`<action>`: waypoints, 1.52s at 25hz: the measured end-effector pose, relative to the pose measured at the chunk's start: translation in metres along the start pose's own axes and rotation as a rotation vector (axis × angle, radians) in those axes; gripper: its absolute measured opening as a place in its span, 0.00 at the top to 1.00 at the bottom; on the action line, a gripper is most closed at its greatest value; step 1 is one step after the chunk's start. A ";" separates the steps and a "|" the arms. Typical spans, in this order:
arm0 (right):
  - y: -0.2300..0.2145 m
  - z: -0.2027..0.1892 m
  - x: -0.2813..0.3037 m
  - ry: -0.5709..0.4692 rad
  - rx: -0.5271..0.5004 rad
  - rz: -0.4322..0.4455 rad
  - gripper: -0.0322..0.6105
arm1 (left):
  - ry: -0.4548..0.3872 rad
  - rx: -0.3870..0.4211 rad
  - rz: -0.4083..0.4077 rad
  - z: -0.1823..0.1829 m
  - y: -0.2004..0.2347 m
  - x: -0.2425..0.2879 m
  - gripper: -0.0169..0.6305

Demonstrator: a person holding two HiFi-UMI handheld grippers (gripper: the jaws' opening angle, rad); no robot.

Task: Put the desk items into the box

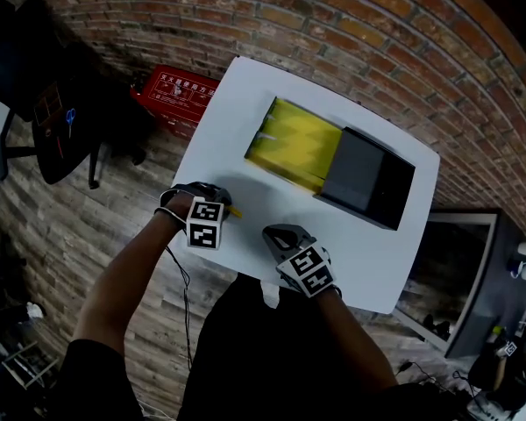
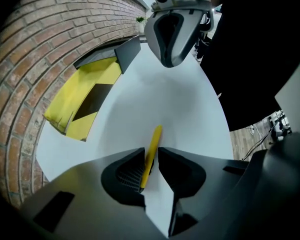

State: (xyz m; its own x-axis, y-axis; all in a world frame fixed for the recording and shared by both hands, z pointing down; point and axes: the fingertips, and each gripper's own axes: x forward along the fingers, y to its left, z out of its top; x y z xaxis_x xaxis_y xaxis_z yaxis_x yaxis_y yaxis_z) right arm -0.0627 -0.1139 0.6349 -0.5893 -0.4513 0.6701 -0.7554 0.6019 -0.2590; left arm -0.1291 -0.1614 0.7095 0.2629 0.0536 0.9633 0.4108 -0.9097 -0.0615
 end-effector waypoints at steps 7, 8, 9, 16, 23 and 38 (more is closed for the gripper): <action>-0.003 -0.004 -0.002 0.006 0.003 0.004 0.91 | 0.003 -0.022 -0.057 0.001 -0.002 0.002 0.88; -0.003 -0.004 -0.002 0.004 0.005 0.004 0.91 | 0.003 -0.025 -0.060 0.002 -0.002 0.002 0.88; -0.003 -0.004 -0.001 0.002 0.008 0.005 0.91 | 0.004 -0.026 -0.061 0.001 -0.002 0.002 0.88; -0.004 -0.001 -0.003 -0.007 0.007 0.011 0.91 | 0.001 -0.060 -0.050 0.001 -0.003 -0.004 0.89; -0.004 0.000 -0.008 -0.016 -0.008 0.026 0.91 | -0.033 -0.159 0.024 0.005 0.005 -0.015 0.89; -0.029 0.030 -0.031 -0.121 -0.066 0.009 0.91 | -0.156 -0.423 0.244 0.036 0.045 -0.059 0.89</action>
State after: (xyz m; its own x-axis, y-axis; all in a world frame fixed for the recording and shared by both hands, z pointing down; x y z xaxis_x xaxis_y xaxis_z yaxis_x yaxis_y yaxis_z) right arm -0.0311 -0.1371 0.6007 -0.6289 -0.5197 0.5783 -0.7321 0.6463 -0.2153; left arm -0.0947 -0.1903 0.6406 0.4472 -0.1495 0.8818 -0.0597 -0.9887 -0.1374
